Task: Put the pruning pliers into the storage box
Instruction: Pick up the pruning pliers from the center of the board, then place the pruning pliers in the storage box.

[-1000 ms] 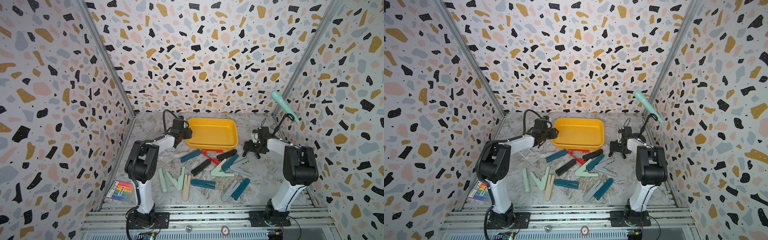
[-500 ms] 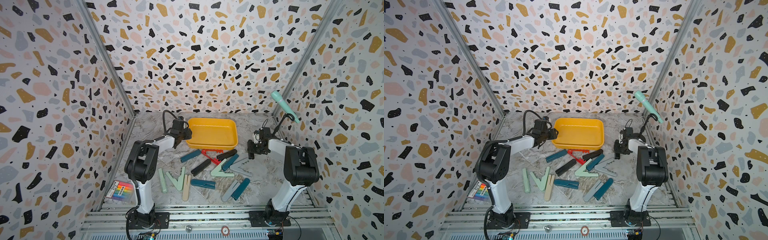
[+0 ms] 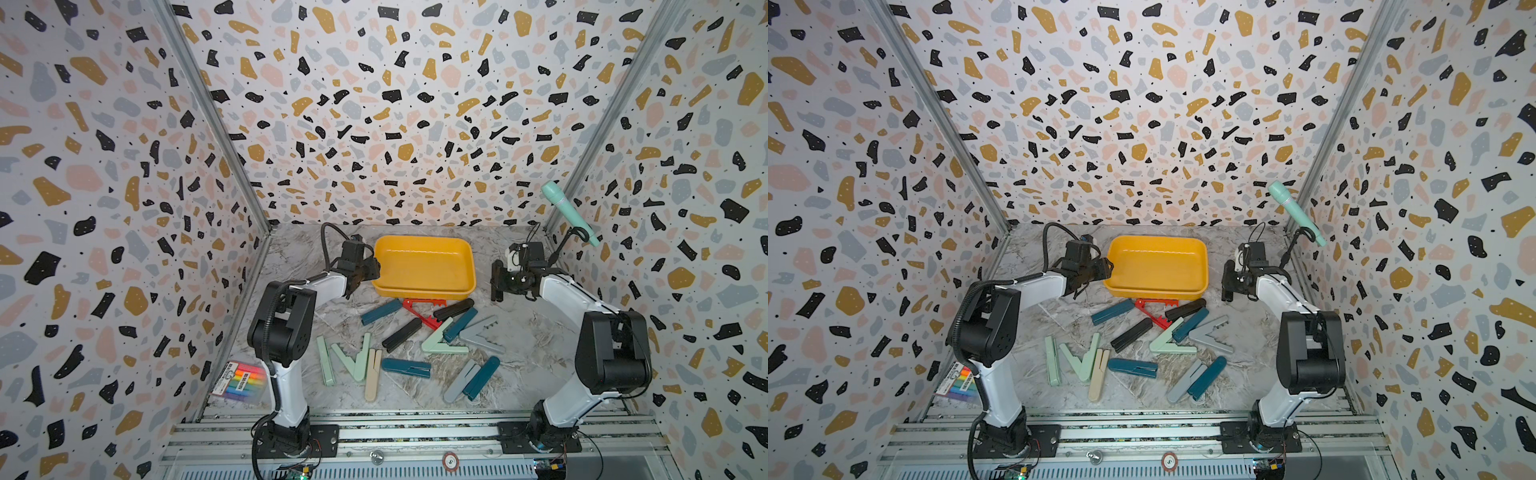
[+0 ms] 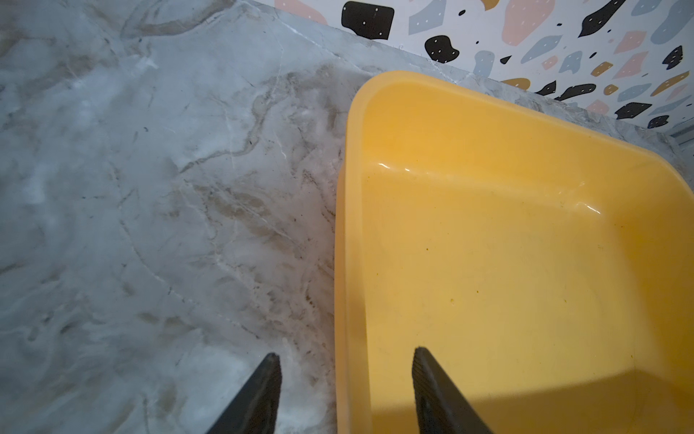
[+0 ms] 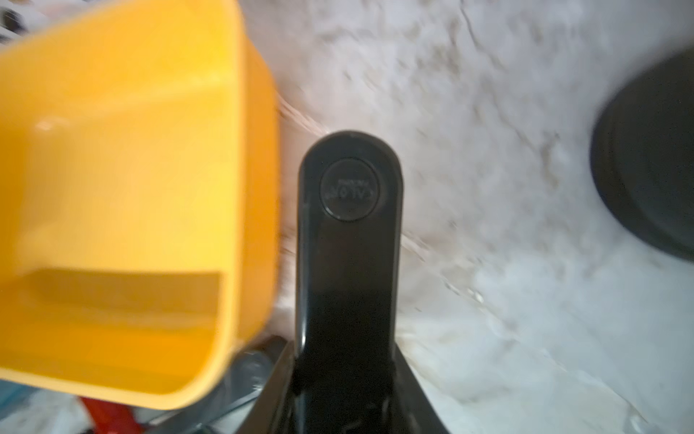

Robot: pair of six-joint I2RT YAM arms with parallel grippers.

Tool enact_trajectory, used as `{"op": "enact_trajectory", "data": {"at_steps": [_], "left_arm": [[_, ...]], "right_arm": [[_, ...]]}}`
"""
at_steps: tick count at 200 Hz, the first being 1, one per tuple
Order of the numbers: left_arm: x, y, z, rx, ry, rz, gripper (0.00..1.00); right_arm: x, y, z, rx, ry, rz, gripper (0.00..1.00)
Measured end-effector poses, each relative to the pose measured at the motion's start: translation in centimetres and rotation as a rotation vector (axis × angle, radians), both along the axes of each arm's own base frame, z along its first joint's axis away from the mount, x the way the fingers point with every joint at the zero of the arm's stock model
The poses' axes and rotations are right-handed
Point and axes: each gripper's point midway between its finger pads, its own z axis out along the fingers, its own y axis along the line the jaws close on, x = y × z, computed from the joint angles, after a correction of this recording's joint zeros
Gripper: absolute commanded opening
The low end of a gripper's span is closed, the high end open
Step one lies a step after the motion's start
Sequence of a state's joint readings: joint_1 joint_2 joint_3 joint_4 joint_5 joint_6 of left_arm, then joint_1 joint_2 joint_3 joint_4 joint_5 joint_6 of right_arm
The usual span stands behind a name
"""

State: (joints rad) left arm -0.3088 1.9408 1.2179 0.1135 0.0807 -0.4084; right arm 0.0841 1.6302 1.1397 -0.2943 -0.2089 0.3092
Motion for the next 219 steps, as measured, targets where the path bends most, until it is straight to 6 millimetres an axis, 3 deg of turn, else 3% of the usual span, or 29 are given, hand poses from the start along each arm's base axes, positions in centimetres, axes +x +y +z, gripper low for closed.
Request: {"op": "enact_trajectory", "data": {"at_steps": [28,57,75,95,124,144,164,219], "left_arm": [[-0.1,-0.2,0.0,-0.006,0.001,-0.004,0.56],[-0.2,-1.0,0.2,-0.027,0.004,-0.022,0.56],[-0.1,-1.5,0.5,-0.046,0.004,-0.025,0.56],[0.0,-2.0,0.6,-0.061,0.005,-0.022,0.56],[-0.3,-2.8,0.1,-0.066,0.02,-0.021,0.56],[-0.5,-3.2,-0.1,-0.068,0.028,-0.014,0.57],[-0.6,-3.3,-0.2,-0.067,0.032,-0.01,0.57],[-0.8,-2.8,-0.6,-0.053,0.052,0.012,0.57]], "right_arm": [[1.8,4.5,4.3,0.065,-0.108,0.041,0.05],[4.0,9.5,6.5,0.109,-0.155,0.103,0.05],[5.9,12.2,5.7,0.119,-0.152,0.131,0.05],[7.2,14.2,2.5,0.106,-0.099,0.149,0.06],[7.4,14.0,-3.6,0.049,0.02,0.13,0.11],[7.6,13.4,-6.2,-0.002,0.086,0.115,0.14],[8.0,12.8,-7.2,-0.049,0.101,0.101,0.22],[9.5,12.0,-7.5,-0.122,0.108,0.072,0.24]]}}
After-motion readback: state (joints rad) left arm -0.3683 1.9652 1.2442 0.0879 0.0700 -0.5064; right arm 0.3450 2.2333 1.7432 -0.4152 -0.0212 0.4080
